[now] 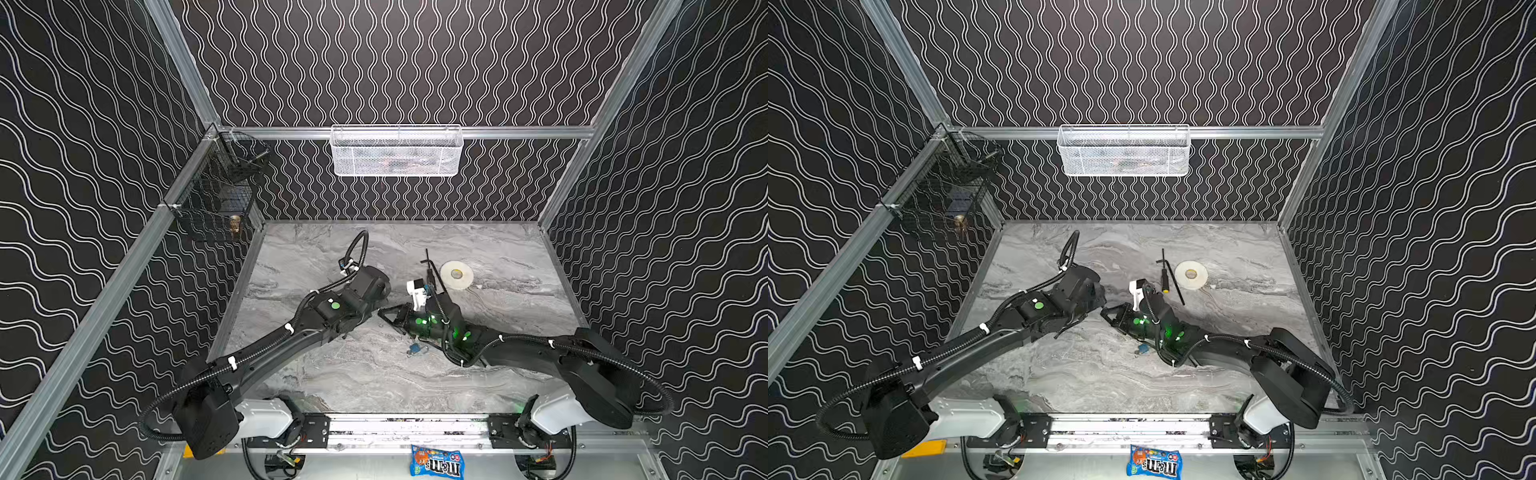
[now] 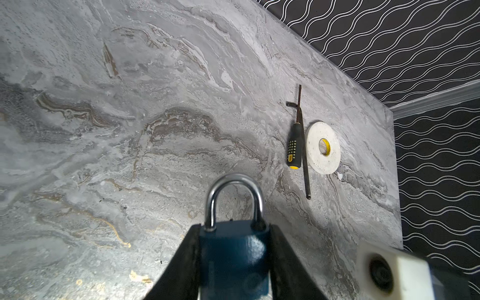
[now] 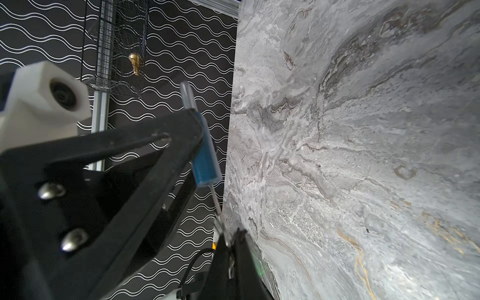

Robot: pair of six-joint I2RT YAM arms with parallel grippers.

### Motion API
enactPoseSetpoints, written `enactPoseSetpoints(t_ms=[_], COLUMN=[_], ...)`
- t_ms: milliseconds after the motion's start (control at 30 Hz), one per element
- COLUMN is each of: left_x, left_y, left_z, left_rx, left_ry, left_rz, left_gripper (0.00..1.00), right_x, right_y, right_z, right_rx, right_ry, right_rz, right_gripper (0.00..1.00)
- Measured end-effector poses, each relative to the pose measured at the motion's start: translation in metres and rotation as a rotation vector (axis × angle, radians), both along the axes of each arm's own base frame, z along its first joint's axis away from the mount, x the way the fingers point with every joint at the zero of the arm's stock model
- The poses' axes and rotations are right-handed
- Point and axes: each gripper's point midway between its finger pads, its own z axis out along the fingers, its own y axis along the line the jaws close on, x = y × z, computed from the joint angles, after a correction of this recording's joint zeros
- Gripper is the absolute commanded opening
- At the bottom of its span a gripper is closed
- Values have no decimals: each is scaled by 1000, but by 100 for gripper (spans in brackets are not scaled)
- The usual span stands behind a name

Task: Unlock with the key
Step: 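Bring the padlock and key together, left and right grippers facing each other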

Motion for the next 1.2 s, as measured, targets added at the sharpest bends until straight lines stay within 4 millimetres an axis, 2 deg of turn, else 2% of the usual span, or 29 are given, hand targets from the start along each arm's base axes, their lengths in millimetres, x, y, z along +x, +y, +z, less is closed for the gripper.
enactPoseSetpoints(t_ms=[367, 633, 1200], left_x=[-3, -11, -17], left_y=[3, 1, 5], left_z=[2, -3, 10], left_rx=[-29, -106, -185], left_ry=[-17, 16, -1], left_rz=[22, 41, 66], left_gripper=[0, 0, 0], right_x=[-2, -8, -13], right_y=[4, -2, -1], right_z=[3, -3, 5], right_rx=[11, 52, 65], right_ry=[38, 74, 46], right_rz=[-13, -46, -57], right_gripper=[0, 0, 0])
